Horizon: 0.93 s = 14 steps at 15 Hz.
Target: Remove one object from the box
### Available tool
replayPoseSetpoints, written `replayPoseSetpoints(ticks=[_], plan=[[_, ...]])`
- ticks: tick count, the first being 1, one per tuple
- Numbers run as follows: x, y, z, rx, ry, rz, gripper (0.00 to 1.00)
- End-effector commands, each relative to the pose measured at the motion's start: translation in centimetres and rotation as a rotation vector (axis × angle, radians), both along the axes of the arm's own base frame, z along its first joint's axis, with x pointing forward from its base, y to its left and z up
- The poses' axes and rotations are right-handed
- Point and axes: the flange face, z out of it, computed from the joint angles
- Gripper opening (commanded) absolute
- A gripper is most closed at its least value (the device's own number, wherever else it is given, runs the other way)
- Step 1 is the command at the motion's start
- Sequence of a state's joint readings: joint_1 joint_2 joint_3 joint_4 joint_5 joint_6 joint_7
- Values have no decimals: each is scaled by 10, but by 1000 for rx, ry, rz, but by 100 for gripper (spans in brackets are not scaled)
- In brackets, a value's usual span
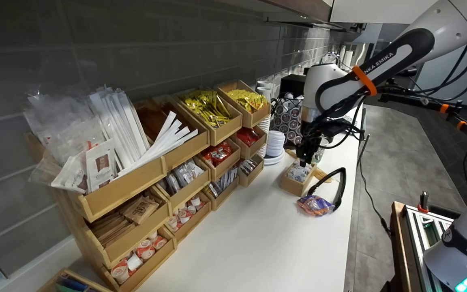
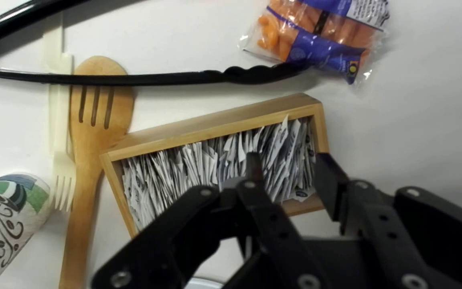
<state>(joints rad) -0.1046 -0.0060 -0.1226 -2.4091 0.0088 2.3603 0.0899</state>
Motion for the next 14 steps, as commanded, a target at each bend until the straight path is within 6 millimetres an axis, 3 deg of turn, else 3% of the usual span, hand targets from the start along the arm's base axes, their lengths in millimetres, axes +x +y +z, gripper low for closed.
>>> replayPoseSetpoints(ticks=[1, 3, 6, 9, 10, 12, 14], plan=[[-4, -3, -8, -9, 40, 12, 71], [-5, -3, -12, -11, 51, 16, 85], [-7, -2, -18, -16, 67, 22, 80], [-9, 0, -25, -19, 84, 28, 64], [-9, 0, -27, -20, 89, 28, 64], [-9, 0, -31, -19, 93, 25, 44], [-9, 1, -35, -21, 96, 24, 31]])
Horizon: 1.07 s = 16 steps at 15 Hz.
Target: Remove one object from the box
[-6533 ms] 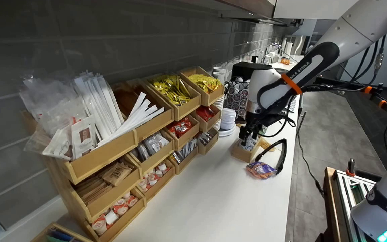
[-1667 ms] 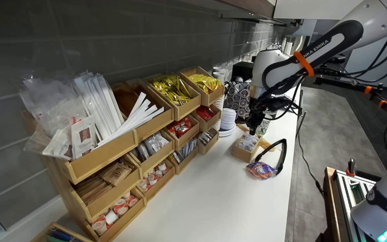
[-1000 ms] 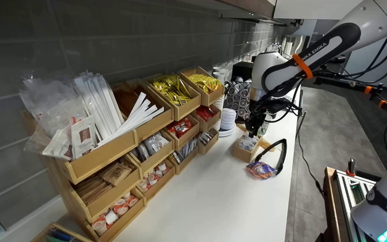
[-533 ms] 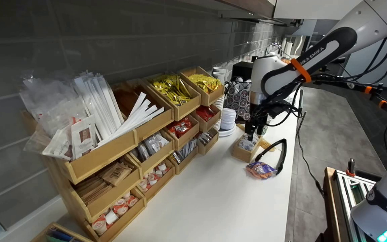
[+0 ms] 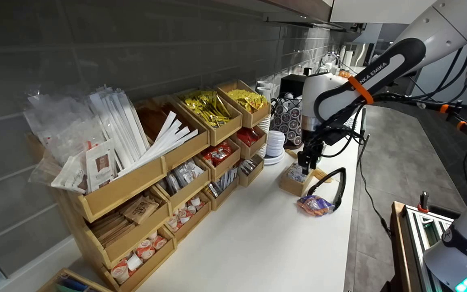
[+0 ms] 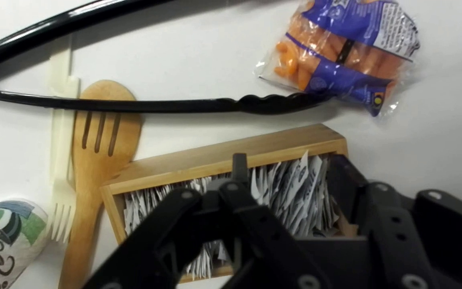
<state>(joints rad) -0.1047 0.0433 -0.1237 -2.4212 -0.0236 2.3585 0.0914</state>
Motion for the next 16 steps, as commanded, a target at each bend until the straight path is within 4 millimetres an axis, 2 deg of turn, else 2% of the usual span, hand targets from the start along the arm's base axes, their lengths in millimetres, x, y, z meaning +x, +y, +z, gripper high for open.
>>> replayPoseSetpoints(ticks=[1, 3, 4, 5, 8, 9, 10, 13, 14, 16], plan=[[-3, 1, -8, -9, 32, 1, 27], [-3, 1, -11, -10, 34, -1, 21], [-2, 1, -12, -10, 34, -3, 8], [-2, 1, -14, -10, 36, -4, 4], [-1, 1, -17, -12, 37, -8, 0], [-1, 1, -17, -11, 38, -8, 16], [-1, 1, -18, -11, 38, -9, 26], [0, 0, -18, -11, 36, -9, 45], [0, 0, -17, -10, 36, -8, 47], [1, 0, -18, -11, 34, -9, 38]])
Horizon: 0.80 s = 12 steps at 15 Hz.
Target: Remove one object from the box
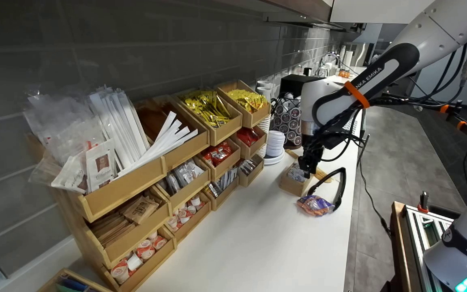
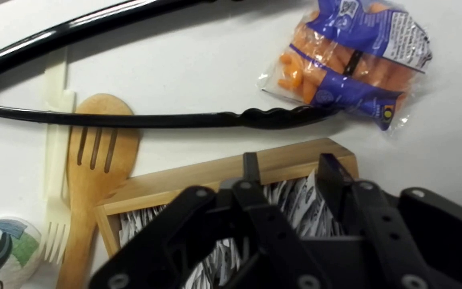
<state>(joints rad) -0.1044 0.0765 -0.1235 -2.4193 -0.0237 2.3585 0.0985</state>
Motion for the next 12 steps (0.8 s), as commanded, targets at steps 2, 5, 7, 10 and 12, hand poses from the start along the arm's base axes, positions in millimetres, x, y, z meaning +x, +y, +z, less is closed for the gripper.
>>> replayPoseSetpoints(ticks=[2, 5, 7, 10, 12], plan=[[2, 0, -3, -13, 4, -2, 17], [2, 0, -5, -13, 6, -3, 0], [3, -1, -7, -13, 8, -4, 0], [3, -1, -5, -12, 9, -6, 0], [2, 0, 5, -2, 5, -5, 0]])
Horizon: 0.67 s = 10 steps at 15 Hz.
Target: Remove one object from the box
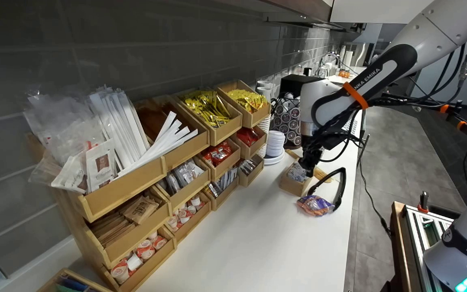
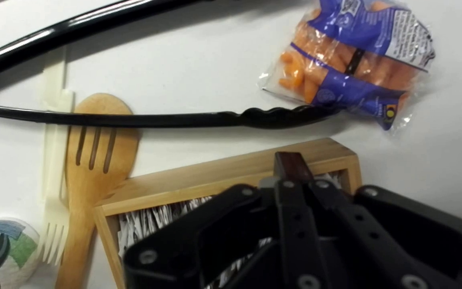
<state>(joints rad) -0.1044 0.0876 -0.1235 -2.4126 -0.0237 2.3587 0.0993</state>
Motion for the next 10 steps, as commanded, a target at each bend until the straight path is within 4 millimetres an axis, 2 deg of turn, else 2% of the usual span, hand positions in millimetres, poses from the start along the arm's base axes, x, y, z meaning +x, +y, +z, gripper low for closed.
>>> replayPoseSetpoints(ticks=[1, 5, 10], plan=[[0, 1, 13, 5, -4, -4, 0], [3, 3, 36, 29, -43, 0, 0], [3, 9, 52, 35, -68, 11, 0]])
